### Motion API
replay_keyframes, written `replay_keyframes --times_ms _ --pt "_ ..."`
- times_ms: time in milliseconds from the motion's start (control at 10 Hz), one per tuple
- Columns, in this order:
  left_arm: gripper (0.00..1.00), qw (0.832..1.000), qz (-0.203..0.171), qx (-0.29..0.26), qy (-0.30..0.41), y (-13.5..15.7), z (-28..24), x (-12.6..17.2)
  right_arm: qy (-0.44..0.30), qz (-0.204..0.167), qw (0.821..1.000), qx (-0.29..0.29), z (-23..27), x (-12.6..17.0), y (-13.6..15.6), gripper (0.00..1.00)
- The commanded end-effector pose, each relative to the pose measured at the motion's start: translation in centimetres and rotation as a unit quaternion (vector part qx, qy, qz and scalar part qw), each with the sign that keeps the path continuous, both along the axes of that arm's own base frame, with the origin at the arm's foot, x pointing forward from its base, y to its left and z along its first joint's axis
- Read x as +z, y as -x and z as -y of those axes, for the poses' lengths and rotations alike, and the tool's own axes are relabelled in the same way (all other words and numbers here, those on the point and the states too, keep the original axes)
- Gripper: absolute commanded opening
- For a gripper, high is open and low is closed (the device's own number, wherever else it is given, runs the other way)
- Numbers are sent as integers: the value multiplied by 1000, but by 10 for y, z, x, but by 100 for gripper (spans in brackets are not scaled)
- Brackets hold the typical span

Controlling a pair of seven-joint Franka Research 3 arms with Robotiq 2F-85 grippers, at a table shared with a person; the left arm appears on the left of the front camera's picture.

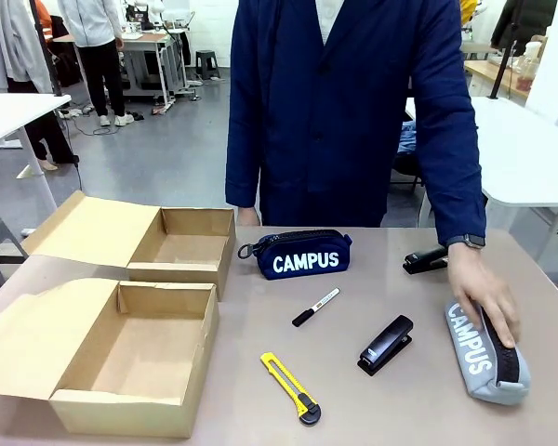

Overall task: Place items inside the box.
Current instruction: Pick up a Pencil pouch or Stapler and place it inside the Mailer Box closest to the robot.

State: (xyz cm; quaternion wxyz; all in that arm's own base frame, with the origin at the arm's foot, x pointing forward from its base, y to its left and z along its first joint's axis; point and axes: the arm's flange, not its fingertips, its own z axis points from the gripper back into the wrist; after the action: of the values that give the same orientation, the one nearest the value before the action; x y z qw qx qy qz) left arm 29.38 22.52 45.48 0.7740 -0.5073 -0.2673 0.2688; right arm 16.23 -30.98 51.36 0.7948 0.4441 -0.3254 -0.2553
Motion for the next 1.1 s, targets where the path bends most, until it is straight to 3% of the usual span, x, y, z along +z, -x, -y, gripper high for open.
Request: replay_keyframes --times_ms 0,300,500,700,800,900,1000 --pt "100 1000 10 -6 -4 1 -1 0 20 -17 999 25 -14 -8 -44 100" --pt "100 1000 10 -6 -4 1 -1 0 39 -27 998 37 -28 -10 -66 100" --pt "100 1000 10 -6 -4 1 -1 0 105 -35 989 95 -62 -19 -103 100" --pt "100 1000 10 -6 -4 1 -1 0 257 -7 933 251 -148 -51 -161 100" --pt "100 1000 10 -6 -4 1 -1 0 292 14 896 336 -179 -68 -172 100" --pt "100 1000 10 -6 -4 1 -1 0 277 21 884 377 -197 -77 -178 100" --pt "100 1000 10 -6 -4 1 -1 0 287 1 920 268 -187 -65 -173 100"
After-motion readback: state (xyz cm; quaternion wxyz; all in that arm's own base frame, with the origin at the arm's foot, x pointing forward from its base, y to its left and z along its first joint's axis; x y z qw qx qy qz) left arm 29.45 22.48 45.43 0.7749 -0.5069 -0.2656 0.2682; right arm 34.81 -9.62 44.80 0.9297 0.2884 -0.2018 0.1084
